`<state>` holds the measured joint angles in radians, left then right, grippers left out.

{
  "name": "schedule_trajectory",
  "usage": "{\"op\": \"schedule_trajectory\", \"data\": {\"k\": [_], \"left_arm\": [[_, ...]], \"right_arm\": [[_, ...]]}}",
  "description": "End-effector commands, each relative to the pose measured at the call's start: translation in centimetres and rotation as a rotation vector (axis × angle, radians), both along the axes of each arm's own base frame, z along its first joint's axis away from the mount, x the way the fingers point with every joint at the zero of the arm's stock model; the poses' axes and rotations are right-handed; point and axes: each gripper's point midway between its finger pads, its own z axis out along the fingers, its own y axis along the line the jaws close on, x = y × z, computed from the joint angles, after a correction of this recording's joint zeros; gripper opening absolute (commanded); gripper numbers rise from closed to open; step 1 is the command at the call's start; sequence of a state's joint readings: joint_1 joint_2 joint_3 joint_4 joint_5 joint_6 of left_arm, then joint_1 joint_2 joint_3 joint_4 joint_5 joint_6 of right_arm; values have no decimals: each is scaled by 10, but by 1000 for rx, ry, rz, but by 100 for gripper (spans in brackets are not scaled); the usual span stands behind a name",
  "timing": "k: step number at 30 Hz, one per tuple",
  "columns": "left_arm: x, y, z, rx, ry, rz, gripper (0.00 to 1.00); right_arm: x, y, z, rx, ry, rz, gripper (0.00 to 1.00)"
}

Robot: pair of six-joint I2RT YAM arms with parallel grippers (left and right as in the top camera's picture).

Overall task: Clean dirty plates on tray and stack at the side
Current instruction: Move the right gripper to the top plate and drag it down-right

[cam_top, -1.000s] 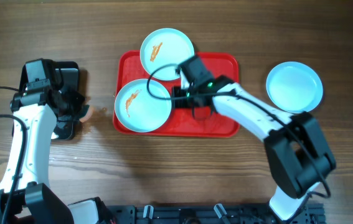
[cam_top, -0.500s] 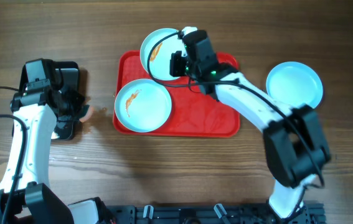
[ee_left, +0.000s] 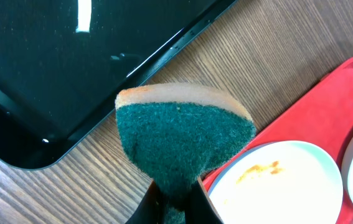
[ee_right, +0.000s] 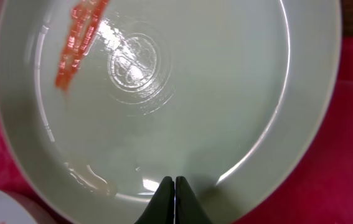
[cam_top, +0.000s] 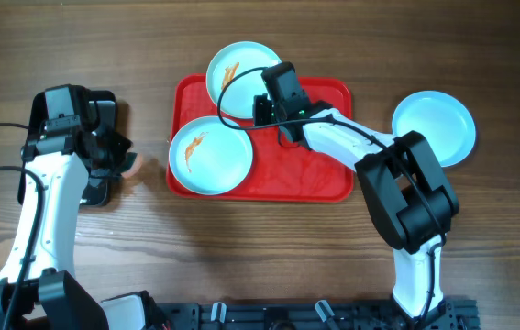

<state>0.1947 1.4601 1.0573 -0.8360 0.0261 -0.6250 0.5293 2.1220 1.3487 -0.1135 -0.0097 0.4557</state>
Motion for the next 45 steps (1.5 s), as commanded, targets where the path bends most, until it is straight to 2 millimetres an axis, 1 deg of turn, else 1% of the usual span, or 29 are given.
{"op": "schedule_trajectory", "data": {"k": [1,4,8,11,14,16,20,21,23,26,30,32,38,39,40,41,42,44,45], "left_arm": [[1,-3,6,4,-25,-25,4],[1,-2,6,5,-25,-25,4],[1,-3,6,4,-25,-25,4],[1,-3,6,4,-25,-25,4],[1,-3,6,4,-25,-25,4],[1,-3,6,4,-25,-25,4],[1,-3,6,4,-25,-25,4],[1,-3,6,4,-25,-25,4],[1,-3,6,4,-25,-25,4],[1,-3,6,4,-25,-25,4],[1,-3,6,4,-25,-25,4],[1,-3,6,4,-25,-25,4],[1,-3,6,4,-25,-25,4],[1,-3,6,4,-25,-25,4],[1,-3,5,4,-25,-25,4],[1,-3,5,4,-25,-25,4],[1,-3,6,4,-25,-25,4],[1,-3,6,4,-25,-25,4],[1,-3,6,4,-25,-25,4]], "right_arm": [[-6,-14,-14,-61,44,-35,4],[-13,-26,-23,-101,95,-35,4],[-23,-50,-31,-141,178,-64,4],[-31,-64,-30,-161,226,-82,4],[-39,-72,-22,-178,251,-81,4],[-43,-73,-12,-190,247,-47,4],[-51,-64,14,-161,229,44,4],[-54,-60,24,-142,221,78,4],[-59,-57,39,-123,212,114,4],[-68,-61,52,-124,219,116,4],[-77,-65,55,-135,246,116,4],[-74,-64,56,-131,235,109,4],[-51,-53,67,-41,160,28,5],[-49,-52,68,-33,149,26,11],[-47,-50,69,-23,138,30,20],[-46,-46,69,-9,128,40,27],[-45,-42,69,3,119,54,40],[-45,-37,66,4,104,85,45],[-45,-33,64,0,97,113,46]]}}
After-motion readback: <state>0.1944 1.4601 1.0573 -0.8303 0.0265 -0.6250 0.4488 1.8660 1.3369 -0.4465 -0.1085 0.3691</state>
